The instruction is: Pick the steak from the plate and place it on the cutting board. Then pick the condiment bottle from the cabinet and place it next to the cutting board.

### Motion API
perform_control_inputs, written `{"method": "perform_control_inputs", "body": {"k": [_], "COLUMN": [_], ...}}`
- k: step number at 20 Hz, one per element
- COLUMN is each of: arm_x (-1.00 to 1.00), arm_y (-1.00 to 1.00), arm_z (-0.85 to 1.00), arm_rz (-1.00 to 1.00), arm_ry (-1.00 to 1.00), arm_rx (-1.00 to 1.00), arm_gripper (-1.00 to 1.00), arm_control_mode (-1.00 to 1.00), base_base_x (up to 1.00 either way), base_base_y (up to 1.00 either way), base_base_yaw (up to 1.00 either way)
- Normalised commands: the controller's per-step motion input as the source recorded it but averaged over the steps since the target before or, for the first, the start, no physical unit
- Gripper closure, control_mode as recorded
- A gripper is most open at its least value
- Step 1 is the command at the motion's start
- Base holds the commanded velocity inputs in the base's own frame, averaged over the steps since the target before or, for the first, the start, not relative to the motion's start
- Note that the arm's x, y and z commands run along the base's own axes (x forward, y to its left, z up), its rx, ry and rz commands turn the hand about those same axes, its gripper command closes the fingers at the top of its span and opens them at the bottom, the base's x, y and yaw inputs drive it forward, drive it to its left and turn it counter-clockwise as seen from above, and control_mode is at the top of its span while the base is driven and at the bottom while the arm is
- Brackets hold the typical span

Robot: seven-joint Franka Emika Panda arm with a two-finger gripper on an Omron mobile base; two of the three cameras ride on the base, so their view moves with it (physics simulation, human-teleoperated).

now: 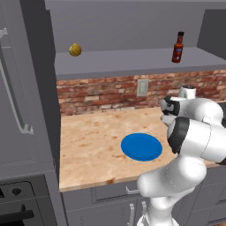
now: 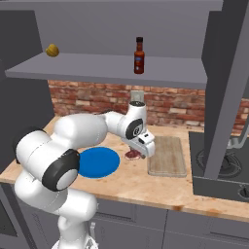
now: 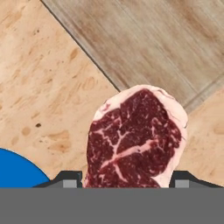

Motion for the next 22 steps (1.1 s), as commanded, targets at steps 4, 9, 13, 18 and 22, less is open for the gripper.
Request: {"method": "perform_control_inputs", "body": {"k": [4,9,13,18,22], "arm_x": [0.00,0.00,0.00,0.00,0.02], "arm_y": [-0.18,-0.20,-0.21,-0.23,-0.24], "arm_z": [-0.08,-0.03,-0.01,0.00,0.00], "arm_rz": [0.00,0.00,0.00,0.00,-0.01], "arm_ry": [-0.04,-0.02,-0.01,0.00,0.00], "arm_rx": [-0.01,-0.01,0.00,0.00,0.00], "arm_gripper": [1.00,1.00,1.00,1.00,1.00], "arm_control_mode": [-1.00,-1.00,-1.00,-1.00,-1.00], "base_base_x": [0.00,0.00,0.00,0.00,0.00], "base_base_y": [0.00,0.00,0.00,0.00,0.00], "base_base_yaw": [0.00,0.00,0.00,0.00,0.00]}}
